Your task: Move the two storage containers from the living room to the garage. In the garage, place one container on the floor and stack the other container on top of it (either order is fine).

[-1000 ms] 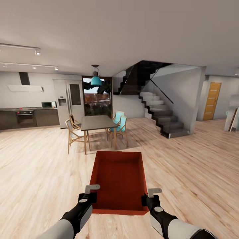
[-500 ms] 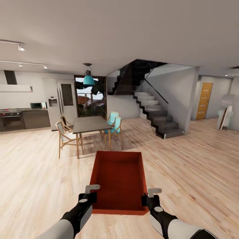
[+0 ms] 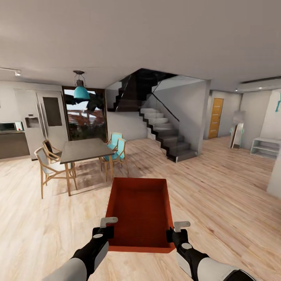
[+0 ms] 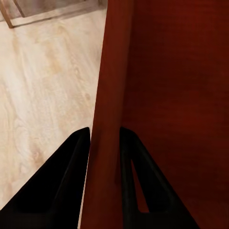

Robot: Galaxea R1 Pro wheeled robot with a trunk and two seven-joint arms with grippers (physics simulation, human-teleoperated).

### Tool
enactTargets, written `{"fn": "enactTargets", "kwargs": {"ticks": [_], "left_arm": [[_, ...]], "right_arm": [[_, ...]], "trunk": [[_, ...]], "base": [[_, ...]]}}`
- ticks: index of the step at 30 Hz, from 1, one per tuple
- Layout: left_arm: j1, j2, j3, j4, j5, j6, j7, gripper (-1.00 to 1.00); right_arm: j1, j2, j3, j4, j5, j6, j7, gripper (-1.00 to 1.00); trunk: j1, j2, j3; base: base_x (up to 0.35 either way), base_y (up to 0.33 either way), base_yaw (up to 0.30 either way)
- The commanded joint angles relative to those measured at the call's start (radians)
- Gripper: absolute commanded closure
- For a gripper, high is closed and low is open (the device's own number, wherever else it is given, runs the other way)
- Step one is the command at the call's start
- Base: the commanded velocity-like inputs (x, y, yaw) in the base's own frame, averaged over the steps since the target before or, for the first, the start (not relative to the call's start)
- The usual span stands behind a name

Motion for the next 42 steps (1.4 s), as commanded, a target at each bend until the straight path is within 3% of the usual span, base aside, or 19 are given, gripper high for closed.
{"fn": "enactTargets", "kwargs": {"ticks": [1,24,42], "left_arm": [[-0.001,0.011,0.026,-0.035,-0.017,0.004,0.008,1.00],[-0.001,0.011,0.026,-0.035,-0.018,0.004,0.008,1.00],[-0.001,0.011,0.026,-0.035,-0.018,0.004,0.009,1.00]], "right_arm": [[0.000,0.000,-0.007,0.002,-0.013,-0.003,0.001,1.00],[0.000,0.000,-0.007,0.002,-0.013,-0.003,0.001,1.00],[0.000,0.000,-0.007,0.002,-0.013,-0.002,0.000,1.00]], "trunk": [[0.001,-0.001,-0.002],[0.001,-0.001,-0.002],[0.001,-0.001,-0.002]], "base": [[0.322,0.000,-0.288],[0.321,0.000,-0.281],[0.321,0.000,-0.020]]}}
